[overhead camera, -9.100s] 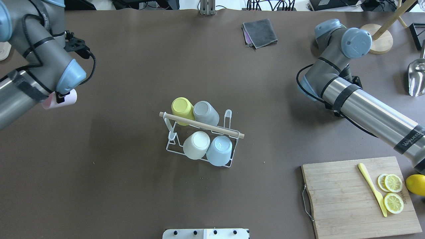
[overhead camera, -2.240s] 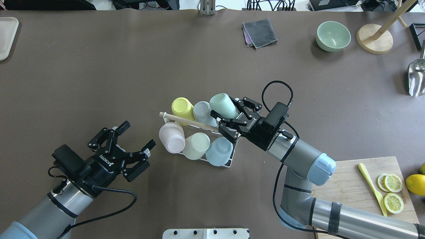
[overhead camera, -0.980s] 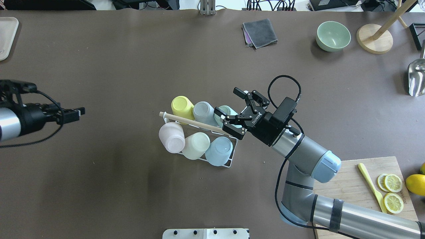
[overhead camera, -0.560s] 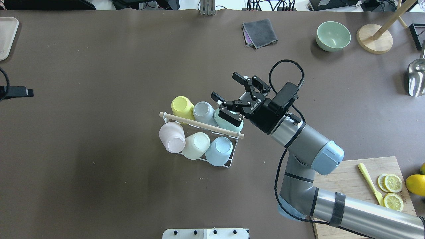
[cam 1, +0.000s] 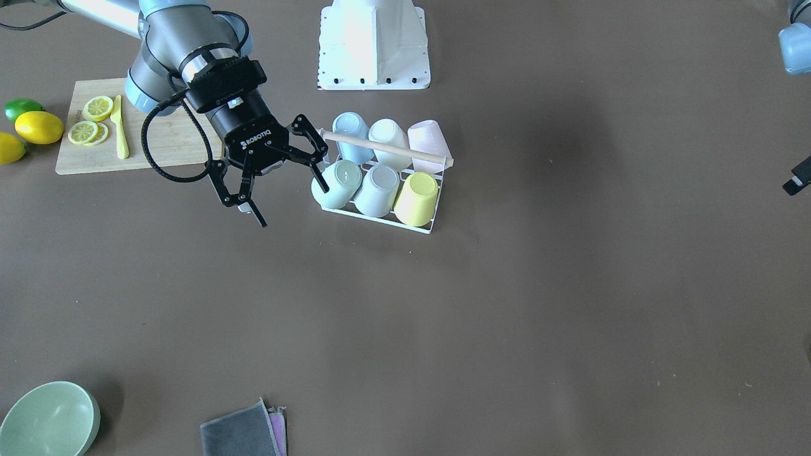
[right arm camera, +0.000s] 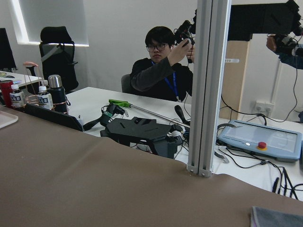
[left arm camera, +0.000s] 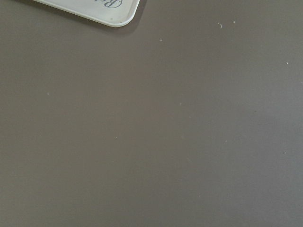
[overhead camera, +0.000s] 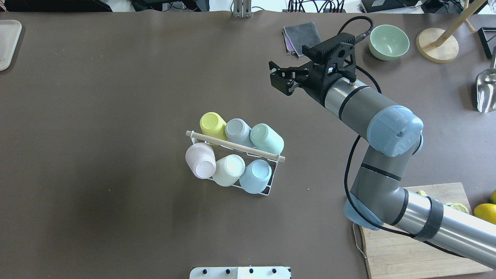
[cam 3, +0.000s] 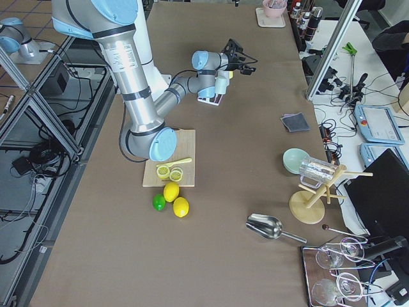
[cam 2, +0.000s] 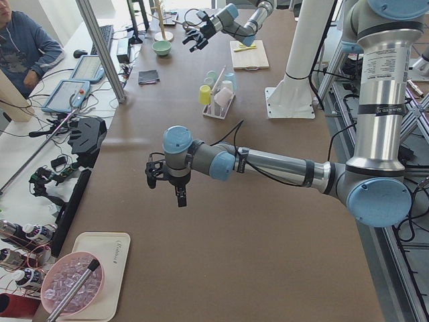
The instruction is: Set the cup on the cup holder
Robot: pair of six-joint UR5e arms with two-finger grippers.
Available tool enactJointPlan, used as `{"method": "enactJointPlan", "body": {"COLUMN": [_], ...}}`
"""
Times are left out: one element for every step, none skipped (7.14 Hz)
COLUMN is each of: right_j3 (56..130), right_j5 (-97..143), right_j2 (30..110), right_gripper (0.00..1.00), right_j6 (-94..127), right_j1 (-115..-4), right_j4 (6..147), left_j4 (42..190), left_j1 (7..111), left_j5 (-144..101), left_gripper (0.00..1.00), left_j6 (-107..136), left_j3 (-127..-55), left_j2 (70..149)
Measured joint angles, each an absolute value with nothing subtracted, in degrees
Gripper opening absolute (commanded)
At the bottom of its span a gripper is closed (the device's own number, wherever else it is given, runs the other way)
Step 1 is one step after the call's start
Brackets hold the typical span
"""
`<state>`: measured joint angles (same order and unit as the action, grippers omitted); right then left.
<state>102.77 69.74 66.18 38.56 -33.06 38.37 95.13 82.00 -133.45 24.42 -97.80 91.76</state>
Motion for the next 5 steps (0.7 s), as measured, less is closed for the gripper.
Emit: {"method": "enactJointPlan", "body": {"right_j3": [106.38, 109.42, 111.83, 113.21, 113.58], "right_j5": [70.93, 75.02, 83.49, 93.24, 101.96], "right_j2": [67.2, 67.63, 67.88, 68.02, 68.1], "right_gripper": [1.0, 1.0, 1.0, 1.0, 1.0], "right_j6": [41.1, 44.3, 46.94, 47.68, 46.46], "right_j1": [-34.15, -35.9, -39.9, -45.89, -52.25], "right_j4": [49.01, 58.93, 68.09, 77.16, 87.24], "left_j4": [90.2, 87.74, 86.86, 86.49, 86.13], "left_j1": [83.3, 83.79, 83.98, 84.32, 85.17], "left_j5": [-133.73, -133.86, -133.99, -134.31, -135.83], "left_gripper": [0.99, 0.99, 0.98, 0.98, 0.99], "left_j6": [13.26, 5.92, 2.63, 1.5, 1.15], "left_j3": [-95.86, -94.47, -93.75, -93.73, -94.03], "left_j2": [94.21, 95.56, 95.83, 95.4, 93.98]}}
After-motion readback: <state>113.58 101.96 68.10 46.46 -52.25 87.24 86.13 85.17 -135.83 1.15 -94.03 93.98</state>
